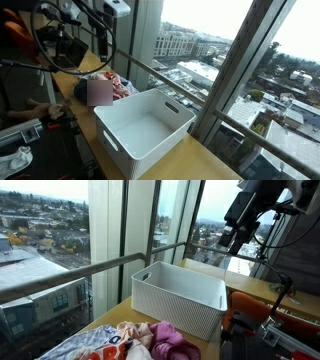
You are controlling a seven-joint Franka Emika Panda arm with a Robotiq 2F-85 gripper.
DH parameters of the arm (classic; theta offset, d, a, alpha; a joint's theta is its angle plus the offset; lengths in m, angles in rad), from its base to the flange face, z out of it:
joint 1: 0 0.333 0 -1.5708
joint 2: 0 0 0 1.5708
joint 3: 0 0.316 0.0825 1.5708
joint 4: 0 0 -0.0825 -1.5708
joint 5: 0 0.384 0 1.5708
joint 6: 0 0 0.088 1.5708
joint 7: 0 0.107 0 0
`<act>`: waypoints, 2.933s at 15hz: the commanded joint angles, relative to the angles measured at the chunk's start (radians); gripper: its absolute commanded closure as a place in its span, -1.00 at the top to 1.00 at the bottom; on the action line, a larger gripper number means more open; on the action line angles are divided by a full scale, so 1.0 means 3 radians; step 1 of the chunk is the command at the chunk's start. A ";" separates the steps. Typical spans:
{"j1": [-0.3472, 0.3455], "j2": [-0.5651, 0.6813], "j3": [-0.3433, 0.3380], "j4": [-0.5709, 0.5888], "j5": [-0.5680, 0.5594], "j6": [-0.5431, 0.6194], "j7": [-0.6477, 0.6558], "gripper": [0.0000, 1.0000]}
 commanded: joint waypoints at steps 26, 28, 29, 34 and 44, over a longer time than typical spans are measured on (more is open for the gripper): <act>-0.0027 -0.0001 0.0023 0.0006 0.0008 -0.0011 -0.0006 1.00; -0.0027 -0.0001 0.0023 0.0006 0.0008 -0.0011 -0.0006 1.00; -0.0027 -0.0001 0.0023 0.0006 0.0008 -0.0011 -0.0006 1.00; 0.0039 0.0313 0.0114 0.0133 -0.0012 0.0106 -0.0026 1.00; 0.0288 0.1688 0.0427 0.0534 -0.0376 0.0771 -0.0050 1.00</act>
